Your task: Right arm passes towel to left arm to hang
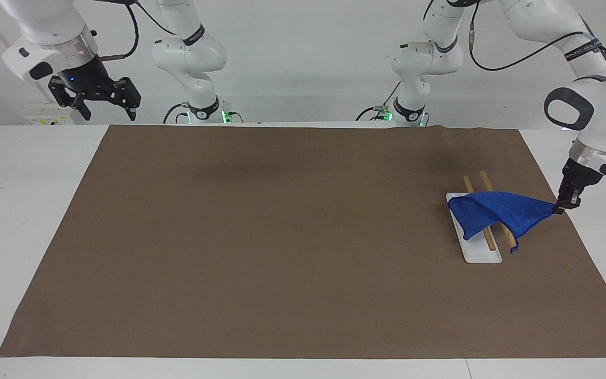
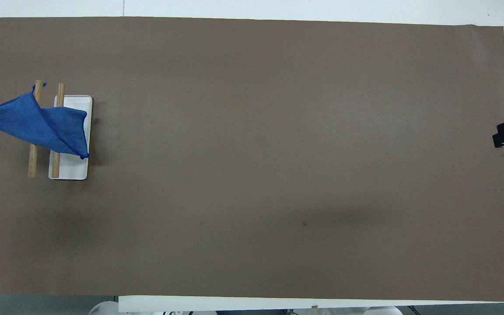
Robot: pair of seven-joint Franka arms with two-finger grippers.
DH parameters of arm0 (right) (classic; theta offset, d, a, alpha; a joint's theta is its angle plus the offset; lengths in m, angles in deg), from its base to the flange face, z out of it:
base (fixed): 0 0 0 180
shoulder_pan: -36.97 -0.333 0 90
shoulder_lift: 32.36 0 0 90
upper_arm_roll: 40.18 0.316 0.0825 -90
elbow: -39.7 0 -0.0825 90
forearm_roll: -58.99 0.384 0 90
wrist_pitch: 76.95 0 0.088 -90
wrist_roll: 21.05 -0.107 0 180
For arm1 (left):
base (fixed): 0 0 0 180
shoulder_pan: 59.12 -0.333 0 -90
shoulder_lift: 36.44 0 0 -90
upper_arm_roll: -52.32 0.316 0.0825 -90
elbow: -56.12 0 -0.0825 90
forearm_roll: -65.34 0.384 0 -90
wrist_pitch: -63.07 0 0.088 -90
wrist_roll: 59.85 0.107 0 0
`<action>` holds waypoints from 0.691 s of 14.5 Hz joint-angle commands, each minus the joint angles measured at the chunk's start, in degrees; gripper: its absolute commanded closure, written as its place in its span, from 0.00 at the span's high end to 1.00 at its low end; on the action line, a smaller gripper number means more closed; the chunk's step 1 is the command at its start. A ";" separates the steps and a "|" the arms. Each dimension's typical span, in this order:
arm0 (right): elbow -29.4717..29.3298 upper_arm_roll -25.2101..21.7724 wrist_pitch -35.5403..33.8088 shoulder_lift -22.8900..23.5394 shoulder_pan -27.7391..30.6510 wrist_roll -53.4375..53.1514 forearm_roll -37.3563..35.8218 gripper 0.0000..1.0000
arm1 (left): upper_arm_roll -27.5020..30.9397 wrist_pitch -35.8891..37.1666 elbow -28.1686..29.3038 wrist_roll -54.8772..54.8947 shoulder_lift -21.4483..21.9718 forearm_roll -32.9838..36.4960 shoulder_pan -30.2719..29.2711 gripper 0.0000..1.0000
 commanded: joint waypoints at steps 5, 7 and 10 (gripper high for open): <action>0.92 0.13 -0.51 -0.87 0.42 1.43 1.32 1.00 | 0.35 3.34 1.00 1.33 1.45 -0.16 0.23 1.00; 0.92 0.13 -0.51 -0.87 0.42 1.43 1.32 1.00 | 0.26 10.68 -2.15 1.67 5.38 -0.16 1.37 1.00; 0.92 0.13 -0.51 -0.87 0.42 1.43 1.32 1.00 | -0.43 28.42 -7.52 5.96 10.58 -0.07 2.43 1.00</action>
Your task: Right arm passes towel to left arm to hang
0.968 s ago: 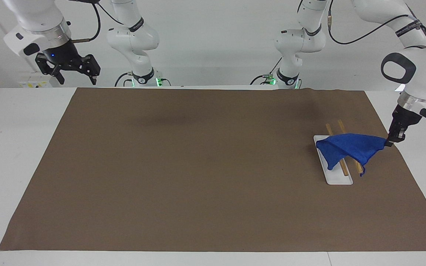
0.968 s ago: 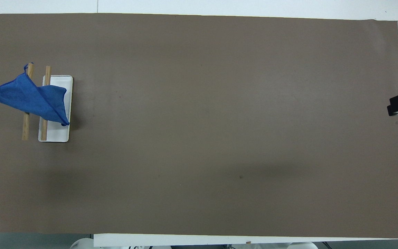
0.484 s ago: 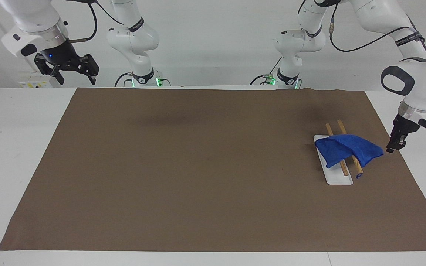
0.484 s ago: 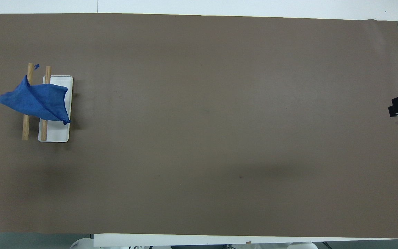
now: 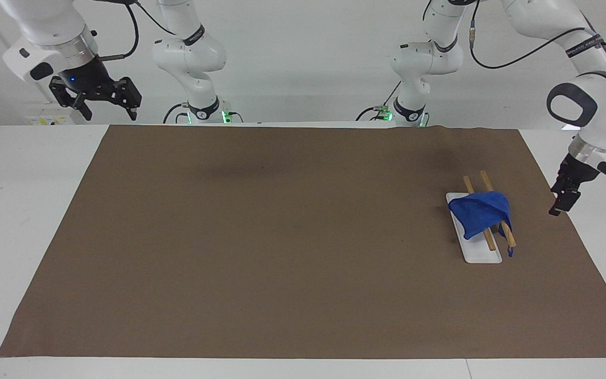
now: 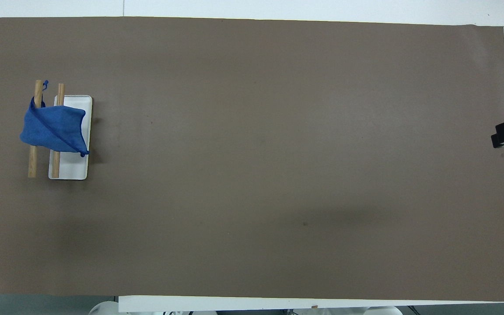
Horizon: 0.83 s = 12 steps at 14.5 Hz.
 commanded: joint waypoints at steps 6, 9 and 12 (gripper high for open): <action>0.91 0.06 -0.49 -0.87 0.44 1.43 0.90 1.00 | -0.77 32.47 -15.01 19.47 5.44 0.11 9.86 1.00; 0.91 0.06 -0.49 -0.87 0.44 1.43 0.99 1.00 | -3.83 35.28 -17.56 20.37 5.44 0.54 9.87 1.00; 0.91 0.06 -0.49 -0.87 0.44 1.43 0.99 1.00 | -9.45 35.55 -17.83 21.33 5.62 4.94 8.30 1.00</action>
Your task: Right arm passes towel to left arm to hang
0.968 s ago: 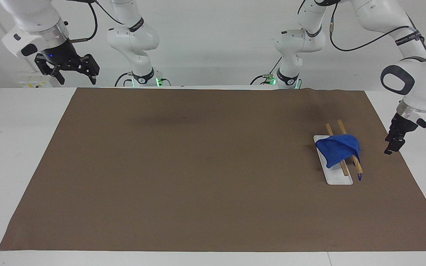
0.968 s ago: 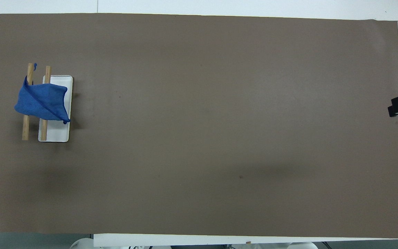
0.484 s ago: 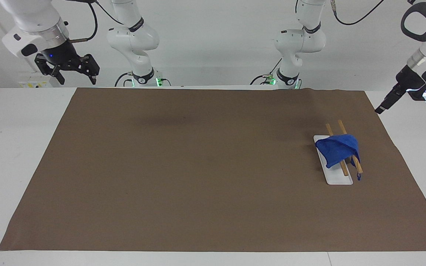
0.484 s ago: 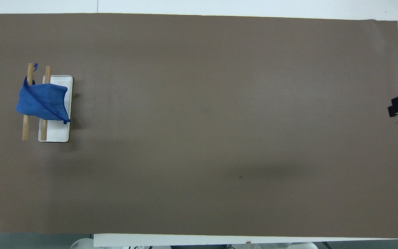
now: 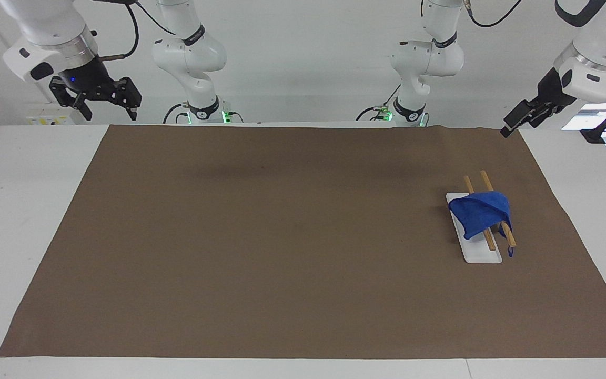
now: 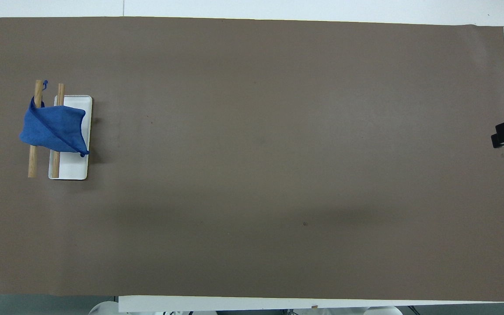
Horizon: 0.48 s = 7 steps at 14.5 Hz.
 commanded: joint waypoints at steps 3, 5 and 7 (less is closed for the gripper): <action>0.91 0.06 -0.49 -0.87 0.44 1.43 0.89 1.00 | -6.70 1.78 -2.63 1.91 -1.09 1.55 -4.63 1.00; 0.91 0.06 -0.49 -0.87 0.44 1.43 0.98 1.00 | -7.24 1.87 -2.63 2.52 -1.09 1.73 -4.81 1.00; 0.91 0.06 -0.49 -0.87 0.44 1.52 0.89 1.00 | -7.15 1.87 -2.63 5.50 -1.09 1.90 -4.81 1.00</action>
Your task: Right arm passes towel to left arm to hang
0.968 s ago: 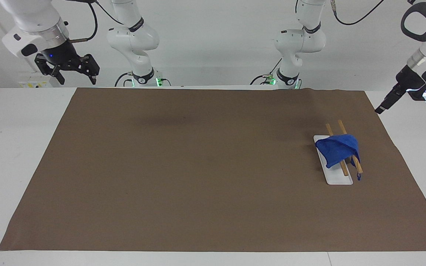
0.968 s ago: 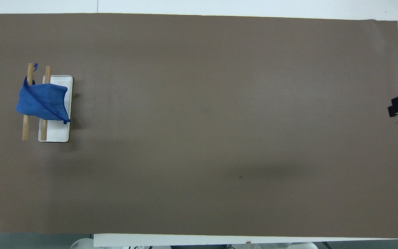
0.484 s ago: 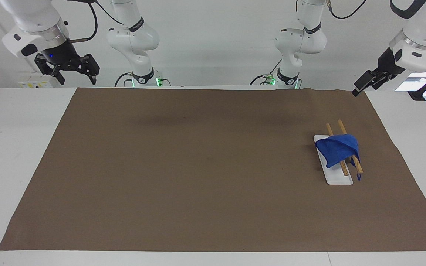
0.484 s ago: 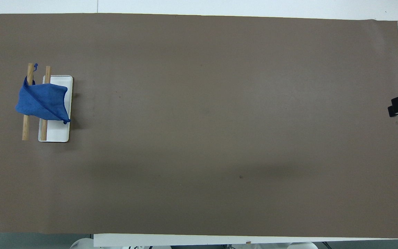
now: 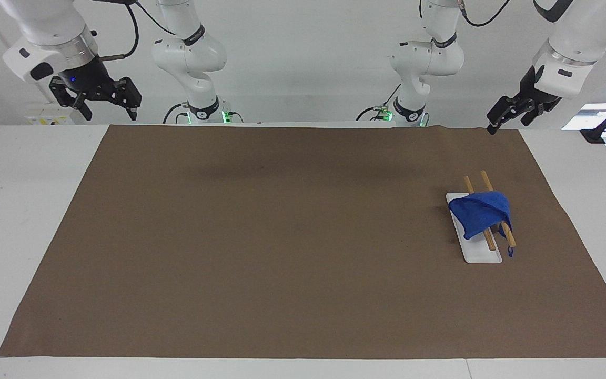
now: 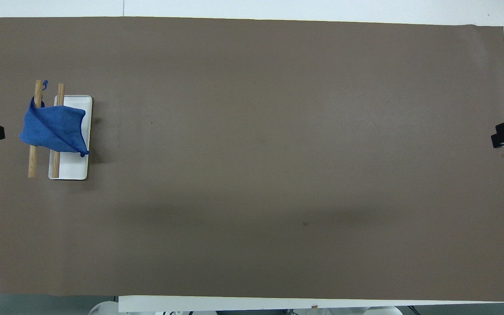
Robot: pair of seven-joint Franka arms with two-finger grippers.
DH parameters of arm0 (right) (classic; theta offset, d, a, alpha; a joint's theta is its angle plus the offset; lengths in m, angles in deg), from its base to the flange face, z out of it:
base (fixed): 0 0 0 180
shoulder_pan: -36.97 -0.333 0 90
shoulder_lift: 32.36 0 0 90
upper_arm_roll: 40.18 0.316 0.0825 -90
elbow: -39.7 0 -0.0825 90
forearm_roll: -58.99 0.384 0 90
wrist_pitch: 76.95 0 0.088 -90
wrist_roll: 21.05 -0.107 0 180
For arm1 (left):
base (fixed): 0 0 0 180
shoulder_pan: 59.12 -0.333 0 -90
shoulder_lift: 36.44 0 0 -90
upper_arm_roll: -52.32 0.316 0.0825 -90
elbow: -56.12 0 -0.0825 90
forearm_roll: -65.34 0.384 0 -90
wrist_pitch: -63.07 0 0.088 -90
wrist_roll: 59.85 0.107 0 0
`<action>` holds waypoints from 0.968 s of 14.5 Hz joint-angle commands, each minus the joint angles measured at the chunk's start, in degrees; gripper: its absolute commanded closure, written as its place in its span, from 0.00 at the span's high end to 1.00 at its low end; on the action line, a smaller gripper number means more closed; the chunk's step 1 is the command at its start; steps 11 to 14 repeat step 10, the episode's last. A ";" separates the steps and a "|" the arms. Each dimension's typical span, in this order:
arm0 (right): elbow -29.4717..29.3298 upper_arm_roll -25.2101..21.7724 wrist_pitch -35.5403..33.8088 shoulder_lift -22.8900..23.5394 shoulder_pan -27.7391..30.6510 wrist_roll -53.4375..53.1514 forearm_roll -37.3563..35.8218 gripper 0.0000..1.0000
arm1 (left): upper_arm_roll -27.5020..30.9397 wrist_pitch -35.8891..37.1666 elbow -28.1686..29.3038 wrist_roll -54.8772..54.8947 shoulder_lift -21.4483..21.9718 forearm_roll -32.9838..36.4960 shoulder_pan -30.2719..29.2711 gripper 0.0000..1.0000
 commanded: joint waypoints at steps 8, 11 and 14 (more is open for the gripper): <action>0.91 0.06 -0.49 -0.87 0.44 1.43 0.97 1.00 | -2.08 2.02 -1.24 5.03 -0.67 1.09 -1.45 1.00; 1.00 0.06 -0.49 -0.87 0.44 1.43 0.97 1.00 | -2.08 2.11 -1.33 5.56 -0.75 1.09 -1.45 1.00; 1.00 0.06 -0.49 -0.87 0.44 1.43 0.97 1.00 | -2.08 2.11 -1.33 5.56 -0.75 1.09 -1.45 1.00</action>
